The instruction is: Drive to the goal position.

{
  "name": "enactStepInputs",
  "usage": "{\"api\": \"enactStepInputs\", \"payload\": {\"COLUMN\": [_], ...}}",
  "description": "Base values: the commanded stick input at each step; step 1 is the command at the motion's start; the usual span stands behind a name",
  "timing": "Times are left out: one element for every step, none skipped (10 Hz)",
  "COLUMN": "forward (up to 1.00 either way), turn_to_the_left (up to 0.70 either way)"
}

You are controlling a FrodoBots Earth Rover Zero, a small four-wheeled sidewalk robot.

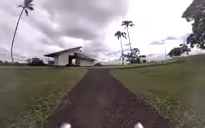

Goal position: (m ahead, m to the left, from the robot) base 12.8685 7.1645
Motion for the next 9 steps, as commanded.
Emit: {"api": "enactStepInputs", "payload": {"forward": [0.7,0.7,0.7,0.7,0.7,0.7,0.7,0.7,0.7], "turn_to_the_left": [0.0,0.0,0.0,0.0,0.0,0.02,0.05,0.06,0.01]}}
